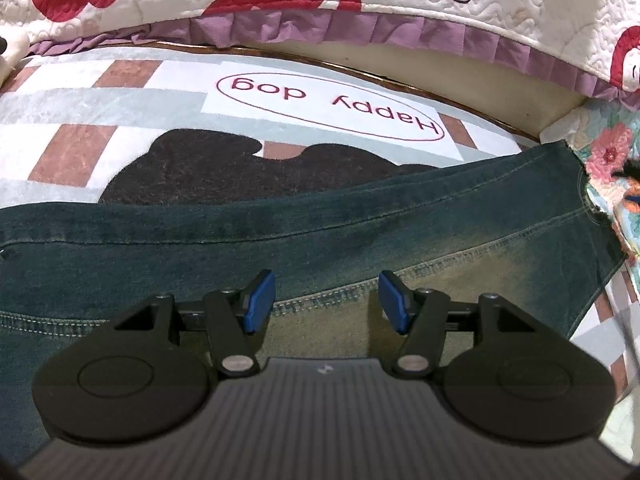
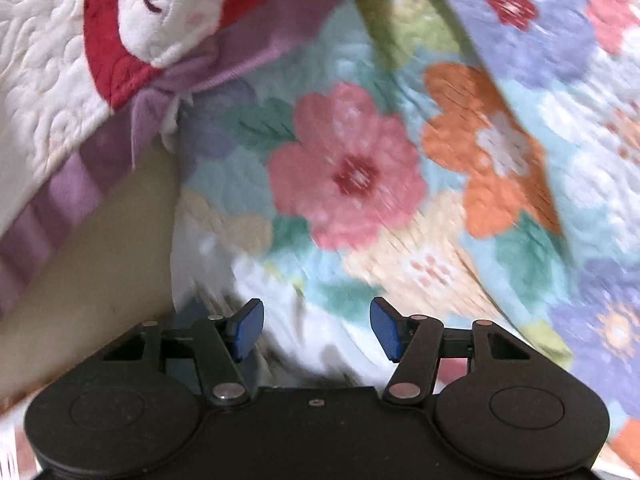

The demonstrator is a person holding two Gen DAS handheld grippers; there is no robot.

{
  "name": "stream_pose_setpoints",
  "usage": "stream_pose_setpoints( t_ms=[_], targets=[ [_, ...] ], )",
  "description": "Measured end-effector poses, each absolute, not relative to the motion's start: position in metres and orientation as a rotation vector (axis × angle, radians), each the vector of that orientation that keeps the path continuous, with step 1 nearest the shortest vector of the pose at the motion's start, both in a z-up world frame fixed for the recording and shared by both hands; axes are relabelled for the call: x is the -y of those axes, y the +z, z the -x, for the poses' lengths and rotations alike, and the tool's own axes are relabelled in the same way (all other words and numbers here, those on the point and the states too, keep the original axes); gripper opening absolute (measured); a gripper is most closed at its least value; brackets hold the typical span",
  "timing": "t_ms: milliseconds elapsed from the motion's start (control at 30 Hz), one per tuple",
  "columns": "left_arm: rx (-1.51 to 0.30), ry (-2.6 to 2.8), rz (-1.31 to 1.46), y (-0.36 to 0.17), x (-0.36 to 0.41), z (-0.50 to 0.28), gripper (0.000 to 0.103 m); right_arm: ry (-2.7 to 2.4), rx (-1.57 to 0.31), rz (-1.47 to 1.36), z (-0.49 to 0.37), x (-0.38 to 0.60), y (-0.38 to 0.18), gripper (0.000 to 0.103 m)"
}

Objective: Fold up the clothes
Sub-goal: 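Grasp the frayed jeans hem with the right gripper and lift it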

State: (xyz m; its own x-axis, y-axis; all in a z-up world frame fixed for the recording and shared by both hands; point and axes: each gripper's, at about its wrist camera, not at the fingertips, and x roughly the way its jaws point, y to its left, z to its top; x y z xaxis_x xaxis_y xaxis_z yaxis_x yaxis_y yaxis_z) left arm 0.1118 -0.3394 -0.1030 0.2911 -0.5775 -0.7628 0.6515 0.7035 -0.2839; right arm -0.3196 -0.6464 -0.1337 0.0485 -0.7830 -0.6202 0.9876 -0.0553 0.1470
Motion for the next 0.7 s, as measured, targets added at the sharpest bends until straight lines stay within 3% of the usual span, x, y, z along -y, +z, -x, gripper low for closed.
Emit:
stream_pose_setpoints(
  t_ms=[133,400,700],
  targets=[
    [-0.981,-0.835,-0.096,-0.102,0.341,-0.108,0.059,-1.448,-0.369,-0.796,0.369,0.597,-0.15,0.065],
    [-1.025,-0.888,-0.036,-0.103,0.344,-0.103,0.059,-1.123,-0.061,-1.262,0.426,0.519,-0.192,0.065],
    [-1.04,-0.91,-0.021,-0.107,0.348,-0.097,0.059,-1.179,-0.008,-1.206,0.389,0.556,-0.19,0.066]
  ],
)
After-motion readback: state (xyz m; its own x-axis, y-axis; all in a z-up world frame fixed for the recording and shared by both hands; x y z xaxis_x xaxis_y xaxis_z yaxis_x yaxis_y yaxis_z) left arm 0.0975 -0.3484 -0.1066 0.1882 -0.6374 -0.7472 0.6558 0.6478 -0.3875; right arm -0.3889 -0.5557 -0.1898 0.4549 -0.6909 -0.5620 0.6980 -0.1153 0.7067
